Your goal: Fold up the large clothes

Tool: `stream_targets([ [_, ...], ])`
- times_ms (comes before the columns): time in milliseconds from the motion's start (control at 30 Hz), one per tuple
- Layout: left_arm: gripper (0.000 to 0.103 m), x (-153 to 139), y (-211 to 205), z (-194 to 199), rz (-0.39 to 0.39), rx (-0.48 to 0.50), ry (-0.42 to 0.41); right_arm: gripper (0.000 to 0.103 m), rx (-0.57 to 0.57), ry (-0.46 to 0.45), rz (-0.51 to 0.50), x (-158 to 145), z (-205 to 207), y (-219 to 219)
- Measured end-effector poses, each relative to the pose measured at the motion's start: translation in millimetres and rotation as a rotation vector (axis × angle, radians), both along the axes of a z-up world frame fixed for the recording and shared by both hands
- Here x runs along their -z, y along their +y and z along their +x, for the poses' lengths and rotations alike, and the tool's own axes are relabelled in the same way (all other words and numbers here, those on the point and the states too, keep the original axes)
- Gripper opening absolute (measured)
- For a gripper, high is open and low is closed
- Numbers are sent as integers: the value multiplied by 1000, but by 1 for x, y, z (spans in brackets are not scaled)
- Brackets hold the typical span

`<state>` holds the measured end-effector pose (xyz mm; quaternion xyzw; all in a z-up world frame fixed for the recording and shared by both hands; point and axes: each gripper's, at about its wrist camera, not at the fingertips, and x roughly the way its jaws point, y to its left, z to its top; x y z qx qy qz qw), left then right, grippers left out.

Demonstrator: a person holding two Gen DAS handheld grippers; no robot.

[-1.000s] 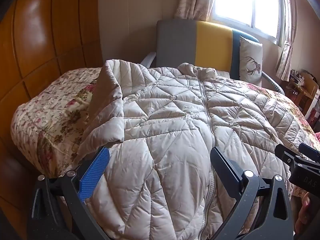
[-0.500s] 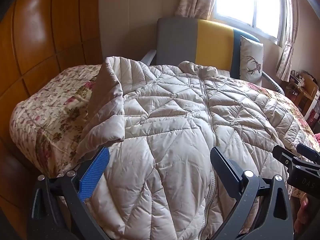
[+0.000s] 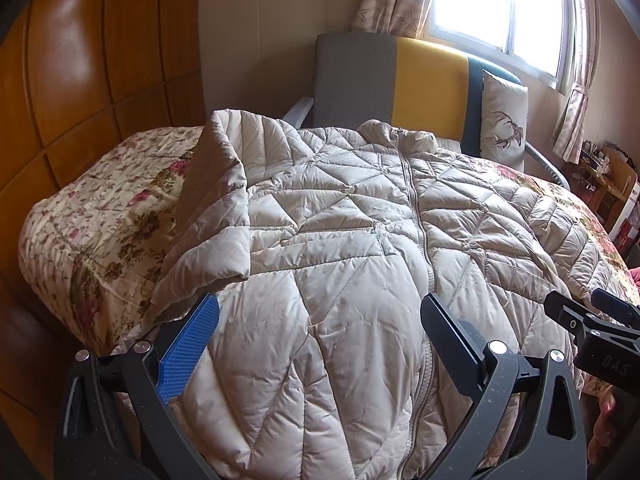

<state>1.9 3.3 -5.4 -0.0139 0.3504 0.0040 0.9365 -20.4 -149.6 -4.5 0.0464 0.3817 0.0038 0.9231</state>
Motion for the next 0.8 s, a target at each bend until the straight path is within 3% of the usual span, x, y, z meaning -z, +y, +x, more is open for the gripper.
stream_targets([
  [800, 100, 6, 7, 6, -12, -22, 32, 101, -26, -11, 4, 2, 16, 4],
])
